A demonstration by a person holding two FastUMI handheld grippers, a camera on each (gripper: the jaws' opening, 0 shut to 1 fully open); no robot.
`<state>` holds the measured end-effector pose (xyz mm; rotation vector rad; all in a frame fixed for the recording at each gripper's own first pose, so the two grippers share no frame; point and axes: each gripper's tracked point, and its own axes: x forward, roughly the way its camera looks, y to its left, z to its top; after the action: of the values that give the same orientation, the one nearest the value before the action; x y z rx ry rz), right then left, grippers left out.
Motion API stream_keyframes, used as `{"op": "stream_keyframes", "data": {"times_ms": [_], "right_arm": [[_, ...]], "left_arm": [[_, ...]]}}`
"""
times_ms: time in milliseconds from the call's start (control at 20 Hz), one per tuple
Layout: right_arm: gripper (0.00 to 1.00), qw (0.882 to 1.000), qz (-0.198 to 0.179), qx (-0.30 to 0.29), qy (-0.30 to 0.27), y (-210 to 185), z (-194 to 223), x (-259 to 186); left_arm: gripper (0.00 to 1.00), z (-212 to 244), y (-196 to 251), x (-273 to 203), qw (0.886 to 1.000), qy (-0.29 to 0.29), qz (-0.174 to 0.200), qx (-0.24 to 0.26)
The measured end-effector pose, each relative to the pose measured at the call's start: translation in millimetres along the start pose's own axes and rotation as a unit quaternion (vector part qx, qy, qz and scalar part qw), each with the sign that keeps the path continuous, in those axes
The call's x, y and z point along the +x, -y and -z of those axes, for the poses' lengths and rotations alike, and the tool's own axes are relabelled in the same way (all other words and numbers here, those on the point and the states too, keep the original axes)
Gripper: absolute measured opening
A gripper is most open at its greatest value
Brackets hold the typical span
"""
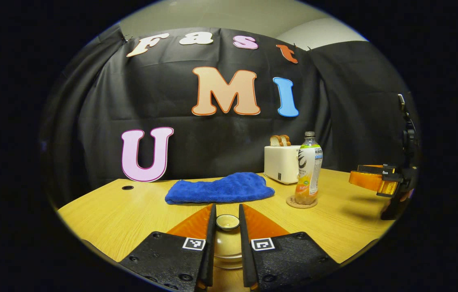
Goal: Open the teacup lid with one hand, grasp the water bottle and pour water into the teacup with the other hand; after pouring, place the water bottle on the coaster and then close the teacup lid.
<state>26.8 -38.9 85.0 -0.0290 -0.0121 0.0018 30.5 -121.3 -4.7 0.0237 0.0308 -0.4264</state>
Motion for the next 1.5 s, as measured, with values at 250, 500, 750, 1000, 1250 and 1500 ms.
{"op": "stream_keyframes", "data": {"times_ms": [250, 500, 750, 1000, 1250, 1500], "right_arm": [[0.9, 1.0, 0.0, 0.0, 0.0, 0, 1, 1], [0.93, 1.0, -0.001, 0.0, 0.001, 1, 1, 1], [0.96, 1.0, -0.001, 0.0, 0.001, 0, 1, 1], [0.94, 1.0, -0.001, 0.0, 0.002, 1, 1, 0], [0.96, 1.0, -0.002, 0.0, 0.003, 0, 1, -1], [0.9, 1.0, -0.001, 0.0, 0.003, 0, 2, -1]], "left_arm": [[0.26, 6, 3, 4, 1.0, -0.027, 0.003, 0.014], [0.27, 9, 5, 5, 0.999, -0.034, 0.005, 0.018], [0.34, 8, 4, 5, 0.999, -0.029, 0.003, 0.016], [0.79, 2, 3, 0, 1.0, -0.015, 0.002, 0.011], [0.87, -11, -1, -6, 1.0, 0.025, 0.002, -0.009], [0.87, -9, -3, -9, 1.0, 0.02, -0.006, -0.011]]}}
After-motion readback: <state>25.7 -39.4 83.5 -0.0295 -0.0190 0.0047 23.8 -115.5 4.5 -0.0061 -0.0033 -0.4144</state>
